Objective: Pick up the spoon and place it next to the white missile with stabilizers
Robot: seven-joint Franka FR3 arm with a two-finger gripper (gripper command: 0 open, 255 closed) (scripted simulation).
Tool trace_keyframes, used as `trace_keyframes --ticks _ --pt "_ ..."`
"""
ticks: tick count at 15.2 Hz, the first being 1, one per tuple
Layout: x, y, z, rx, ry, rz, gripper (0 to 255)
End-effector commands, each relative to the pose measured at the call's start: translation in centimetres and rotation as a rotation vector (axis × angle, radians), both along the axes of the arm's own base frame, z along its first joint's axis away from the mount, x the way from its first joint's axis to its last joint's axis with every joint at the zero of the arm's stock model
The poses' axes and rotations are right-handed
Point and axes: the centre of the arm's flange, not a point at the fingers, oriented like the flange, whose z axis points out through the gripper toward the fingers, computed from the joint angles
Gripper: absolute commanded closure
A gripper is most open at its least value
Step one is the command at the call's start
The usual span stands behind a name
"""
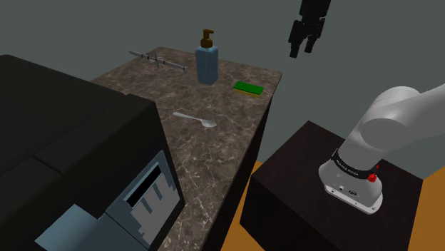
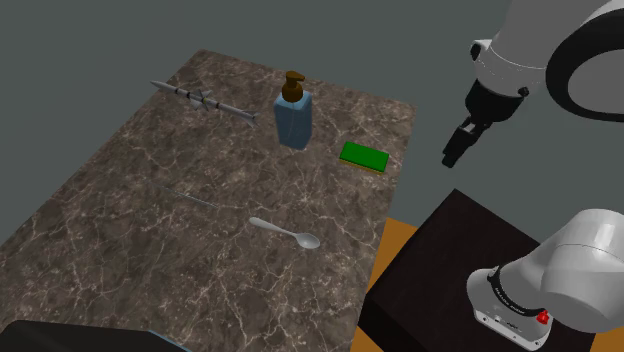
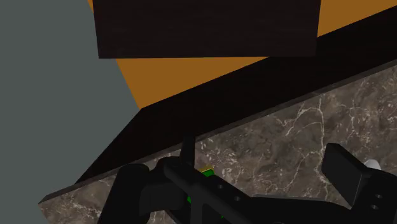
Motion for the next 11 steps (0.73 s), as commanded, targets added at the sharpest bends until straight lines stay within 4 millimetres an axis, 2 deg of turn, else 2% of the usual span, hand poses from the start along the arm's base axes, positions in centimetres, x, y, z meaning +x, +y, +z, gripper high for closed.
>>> trace_keyframes --ticks 1,11 --pt "0.0 0.0 0.0 0.000 0.000 0.000 0" --pt "5.6 8.6 -6.9 0.021 -0.087 0.061 0"
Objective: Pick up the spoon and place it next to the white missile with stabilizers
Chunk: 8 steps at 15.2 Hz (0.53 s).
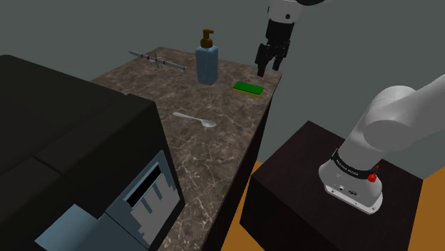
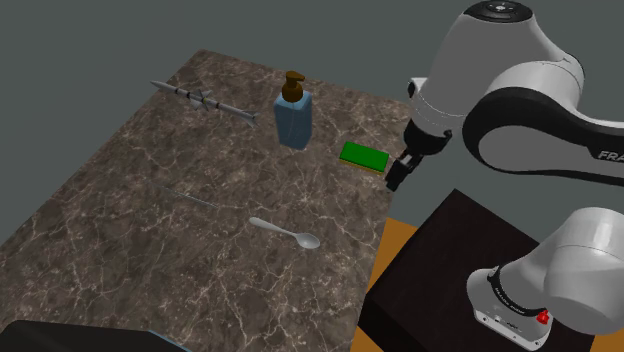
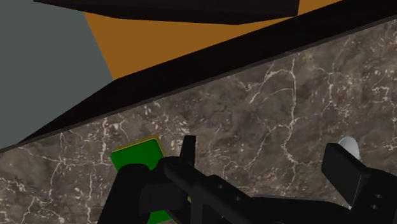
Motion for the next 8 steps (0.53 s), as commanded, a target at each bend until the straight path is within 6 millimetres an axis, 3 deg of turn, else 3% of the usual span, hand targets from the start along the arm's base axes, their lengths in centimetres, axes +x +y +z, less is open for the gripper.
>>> trace_keyframes --ticks 1,8 --pt "1.1 1.8 -1.4 0.005 -0.020 0.012 0" --pt "5.0 8.1 -5.8 0.020 -0.081 0.055 0"
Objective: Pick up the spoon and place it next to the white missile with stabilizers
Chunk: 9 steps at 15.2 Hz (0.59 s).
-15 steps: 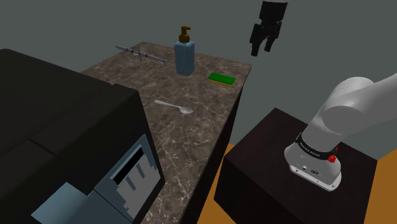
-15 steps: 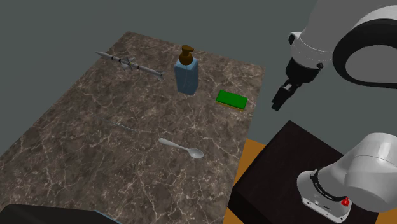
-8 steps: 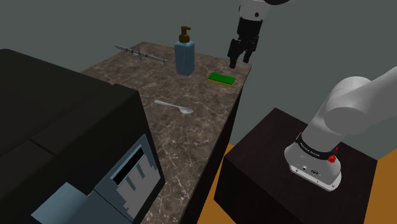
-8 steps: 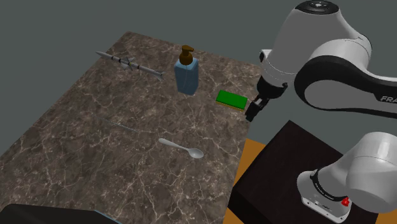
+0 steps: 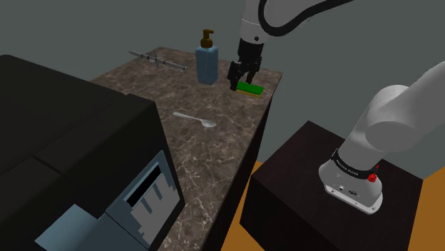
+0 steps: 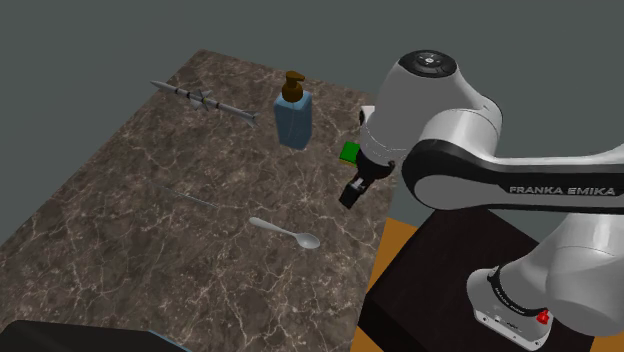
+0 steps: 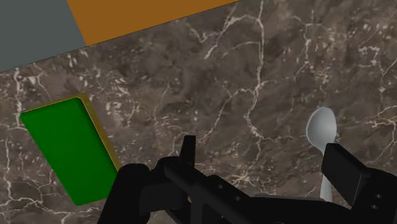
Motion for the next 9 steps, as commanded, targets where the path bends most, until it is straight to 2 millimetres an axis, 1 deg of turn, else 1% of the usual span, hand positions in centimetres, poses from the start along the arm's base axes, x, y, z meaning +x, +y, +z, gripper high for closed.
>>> trace_keyframes --ticks 1,9 --pt "1.1 1.9 -1.3 0.005 -0.019 0.012 0" --pt "5.5 9.5 -5.9 0.023 -0.089 0.061 0"
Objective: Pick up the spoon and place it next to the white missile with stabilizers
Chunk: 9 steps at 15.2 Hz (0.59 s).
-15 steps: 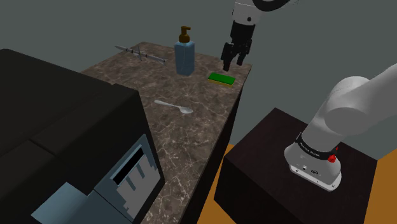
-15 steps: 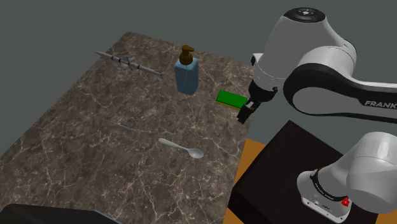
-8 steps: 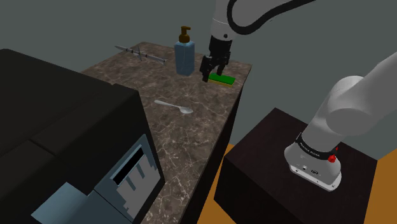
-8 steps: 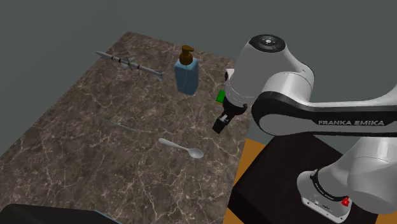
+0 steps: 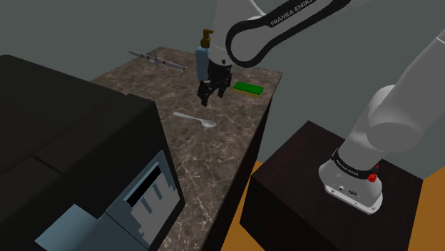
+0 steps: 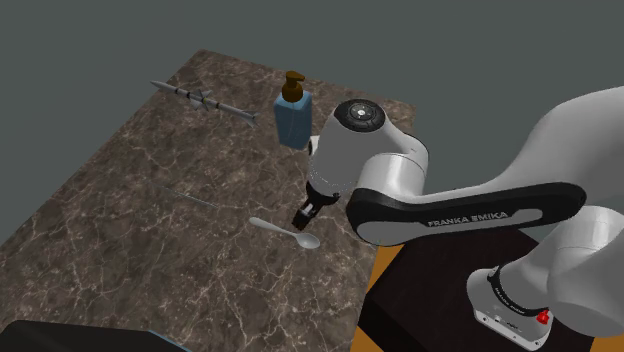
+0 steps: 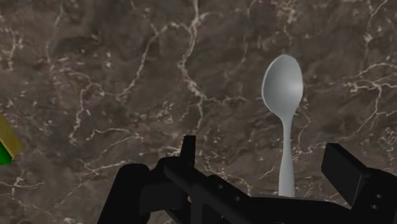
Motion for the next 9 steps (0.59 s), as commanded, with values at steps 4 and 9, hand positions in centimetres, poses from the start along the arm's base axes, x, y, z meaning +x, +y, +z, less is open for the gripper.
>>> trace_keyframes --ticks 4,9 --pt "2.8 4.8 -2.5 0.012 -0.045 0.031 0" --pt "4.1 6.7 -4.9 0.016 -0.060 0.041 0"
